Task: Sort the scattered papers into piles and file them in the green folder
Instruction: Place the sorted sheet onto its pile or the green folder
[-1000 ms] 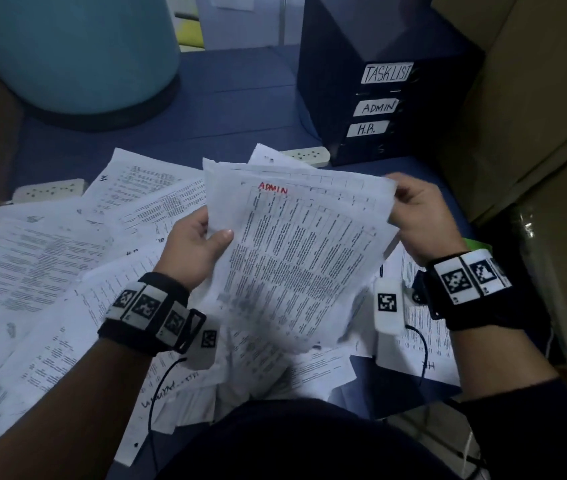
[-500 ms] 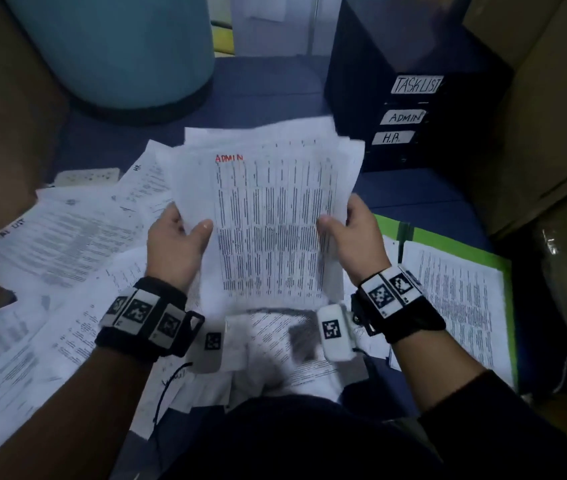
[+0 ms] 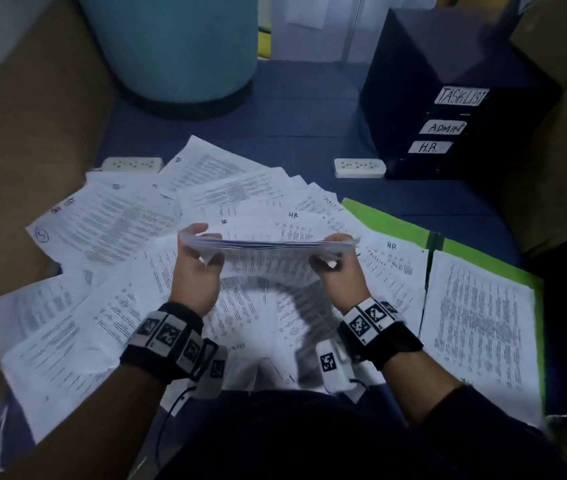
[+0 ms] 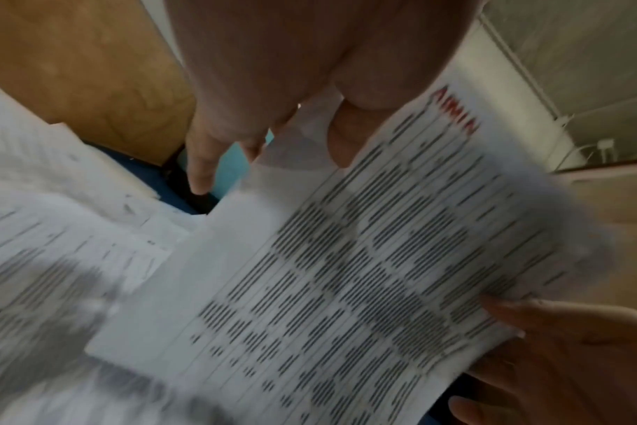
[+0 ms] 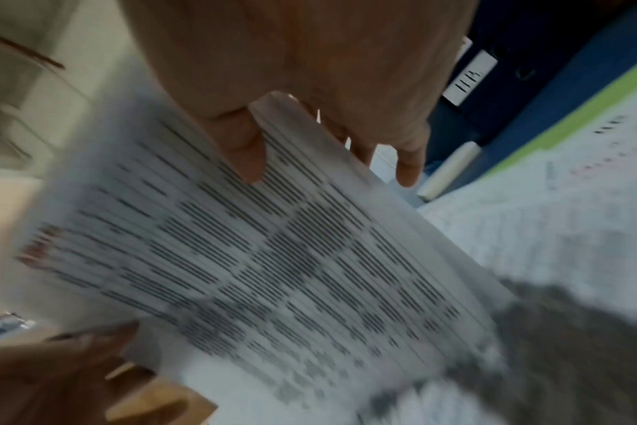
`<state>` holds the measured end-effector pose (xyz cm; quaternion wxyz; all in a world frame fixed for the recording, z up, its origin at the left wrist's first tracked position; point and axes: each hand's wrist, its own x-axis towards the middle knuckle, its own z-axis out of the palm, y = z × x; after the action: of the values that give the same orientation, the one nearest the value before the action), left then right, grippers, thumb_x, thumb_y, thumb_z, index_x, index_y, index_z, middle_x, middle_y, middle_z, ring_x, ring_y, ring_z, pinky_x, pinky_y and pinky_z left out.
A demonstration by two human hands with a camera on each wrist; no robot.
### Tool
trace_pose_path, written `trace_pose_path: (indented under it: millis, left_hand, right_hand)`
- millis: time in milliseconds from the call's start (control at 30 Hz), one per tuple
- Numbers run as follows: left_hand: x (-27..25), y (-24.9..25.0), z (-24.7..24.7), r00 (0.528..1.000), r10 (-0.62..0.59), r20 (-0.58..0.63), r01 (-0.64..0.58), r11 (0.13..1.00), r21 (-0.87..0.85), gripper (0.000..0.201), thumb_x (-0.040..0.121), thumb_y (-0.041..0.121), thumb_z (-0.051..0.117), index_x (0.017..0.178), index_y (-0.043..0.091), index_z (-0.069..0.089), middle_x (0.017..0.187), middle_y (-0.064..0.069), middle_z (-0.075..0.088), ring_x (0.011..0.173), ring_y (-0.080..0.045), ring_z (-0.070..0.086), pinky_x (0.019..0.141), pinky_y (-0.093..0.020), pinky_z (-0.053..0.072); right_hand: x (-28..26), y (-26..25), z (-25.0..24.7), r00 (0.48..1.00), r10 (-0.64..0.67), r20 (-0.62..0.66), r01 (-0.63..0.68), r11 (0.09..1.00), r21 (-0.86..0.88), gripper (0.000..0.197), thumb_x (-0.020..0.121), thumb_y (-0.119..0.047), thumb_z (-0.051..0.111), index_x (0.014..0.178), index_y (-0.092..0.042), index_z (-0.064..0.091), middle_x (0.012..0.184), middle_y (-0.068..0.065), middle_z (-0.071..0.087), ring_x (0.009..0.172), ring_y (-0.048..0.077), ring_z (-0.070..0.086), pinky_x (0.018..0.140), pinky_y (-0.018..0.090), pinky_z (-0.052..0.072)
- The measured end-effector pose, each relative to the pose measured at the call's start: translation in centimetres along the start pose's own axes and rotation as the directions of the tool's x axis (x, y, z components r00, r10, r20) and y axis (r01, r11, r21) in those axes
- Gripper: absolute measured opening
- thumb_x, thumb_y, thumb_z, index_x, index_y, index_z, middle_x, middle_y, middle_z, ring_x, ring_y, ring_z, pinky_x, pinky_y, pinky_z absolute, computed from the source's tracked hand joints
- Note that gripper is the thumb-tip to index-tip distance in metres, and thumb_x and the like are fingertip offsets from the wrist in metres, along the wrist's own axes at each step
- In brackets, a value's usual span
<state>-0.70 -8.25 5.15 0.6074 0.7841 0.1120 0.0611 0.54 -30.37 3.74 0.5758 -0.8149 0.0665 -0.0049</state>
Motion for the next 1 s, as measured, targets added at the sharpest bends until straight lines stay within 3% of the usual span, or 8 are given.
trace_pose_path:
  millis: [100, 233, 367, 567, 700, 833, 933, 1000]
  left_hand:
    - [0.3, 0.5, 0.4, 0.999, -0.025, -0.039, 0.028, 0.998, 0.061, 0.032, 0.096, 0.001, 0.046, 0.127, 0.006, 0.042, 0.116, -0.004, 0.057, 0.101, -0.016, 0.054, 0.090, -0.028, 0.042]
    - [0.8, 3.2, -0.1, 0.996, 0.042, -0.073, -0.044, 0.999, -0.030, 0.037, 0.098, 0.005, 0.043, 0.134, 0.013, 0.041, 0.123, 0.006, 0.054, 0.114, -0.007, 0.052, 0.101, -0.027, 0.041]
    - [0.6, 4.8, -0.8, 0.986, 0.140, -0.086, -0.145, 0.987, -0.062, 0.031, 0.098, 0.003, 0.043, 0.123, 0.022, 0.041, 0.108, 0.015, 0.054, 0.098, 0.014, 0.050, 0.088, -0.006, 0.040]
    - [0.0, 0.4, -0.7, 0.999, -0.015, 0.044, 0.015, 1.000, -0.003, 0.047, 0.095, -0.004, 0.044, 0.136, 0.011, 0.029, 0.130, 0.002, 0.047, 0.121, -0.016, 0.045, 0.102, -0.026, 0.036]
    - [0.1, -1.7, -0.7, 0.988, -0.091, 0.122, 0.083, 0.994, 0.072, 0.043, 0.094, -0.007, 0.042, 0.132, 0.009, 0.030, 0.120, 0.000, 0.050, 0.105, -0.014, 0.049, 0.071, -0.004, 0.041]
    - [0.3, -2.5, -0.9, 0.984, -0.100, 0.151, 0.073, 0.983, 0.170, 0.041, 0.095, -0.005, 0.040, 0.134, 0.006, 0.031, 0.117, -0.005, 0.051, 0.104, -0.020, 0.049, 0.087, -0.027, 0.040]
    - [0.2, -2.0, -0.9, 0.985, -0.066, 0.159, 0.032, 0.978, 0.208, 0.038, 0.097, -0.001, 0.038, 0.135, 0.003, 0.034, 0.114, -0.004, 0.051, 0.102, -0.021, 0.050, 0.086, -0.027, 0.040]
    - [0.1, -1.1, -0.7, 0.988, -0.044, 0.149, 0.017, 0.983, 0.182, 0.035, 0.098, 0.001, 0.039, 0.132, 0.007, 0.039, 0.114, 0.002, 0.050, 0.102, -0.015, 0.049, 0.089, -0.025, 0.038]
  right_hand:
    - [0.2, -0.9, 0.5, 0.998, 0.047, -0.032, -0.049, 0.998, -0.050, 0.022, 0.091, -0.005, 0.055, 0.112, -0.011, 0.059, 0.100, -0.001, 0.063, 0.094, 0.016, 0.060, 0.080, 0.029, 0.047]
    - [0.1, -4.6, -0.5, 0.998, 0.010, -0.067, -0.007, 0.999, 0.052, 0.027, 0.094, -0.005, 0.050, 0.117, -0.018, 0.055, 0.101, -0.010, 0.063, 0.090, 0.004, 0.058, 0.072, 0.013, 0.045]
    - [-0.3, -6.3, -1.1, 0.989, -0.046, -0.138, 0.066, 0.987, 0.146, 0.027, 0.091, -0.003, 0.053, 0.107, -0.024, 0.054, 0.098, -0.015, 0.063, 0.093, 0.000, 0.059, 0.085, 0.024, 0.049]
    - [-1.7, -1.3, 1.4, 0.979, 0.189, -0.077, -0.197, 0.974, -0.115, 0.035, 0.090, -0.014, 0.056, 0.122, -0.020, 0.046, 0.108, 0.002, 0.061, 0.093, 0.022, 0.061, 0.077, 0.033, 0.052]
    - [-2.3, 0.5, 2.4, 0.957, 0.281, -0.068, -0.289, 0.919, -0.267, 0.013, 0.094, -0.015, 0.052, 0.102, -0.014, 0.041, 0.090, 0.005, 0.054, 0.086, 0.026, 0.055, 0.069, 0.031, 0.040]
    - [-2.4, 0.9, 2.6, 0.957, 0.286, -0.057, -0.290, 0.911, -0.294, 0.021, 0.096, -0.015, 0.048, 0.117, -0.015, 0.049, 0.111, 0.001, 0.057, 0.099, 0.020, 0.053, 0.080, 0.028, 0.041]
    - [-3.0, 0.7, 2.4, 0.961, 0.260, -0.095, -0.276, 0.921, -0.275, 0.013, 0.097, -0.014, 0.047, 0.094, -0.025, 0.051, 0.107, 0.004, 0.060, 0.102, 0.026, 0.057, 0.076, 0.028, 0.042]
    - [-3.3, 0.3, 1.6, 0.965, 0.228, -0.132, -0.252, 0.947, -0.202, 0.012, 0.097, -0.013, 0.045, 0.100, -0.022, 0.052, 0.106, 0.005, 0.061, 0.097, 0.026, 0.058, 0.078, 0.033, 0.047]
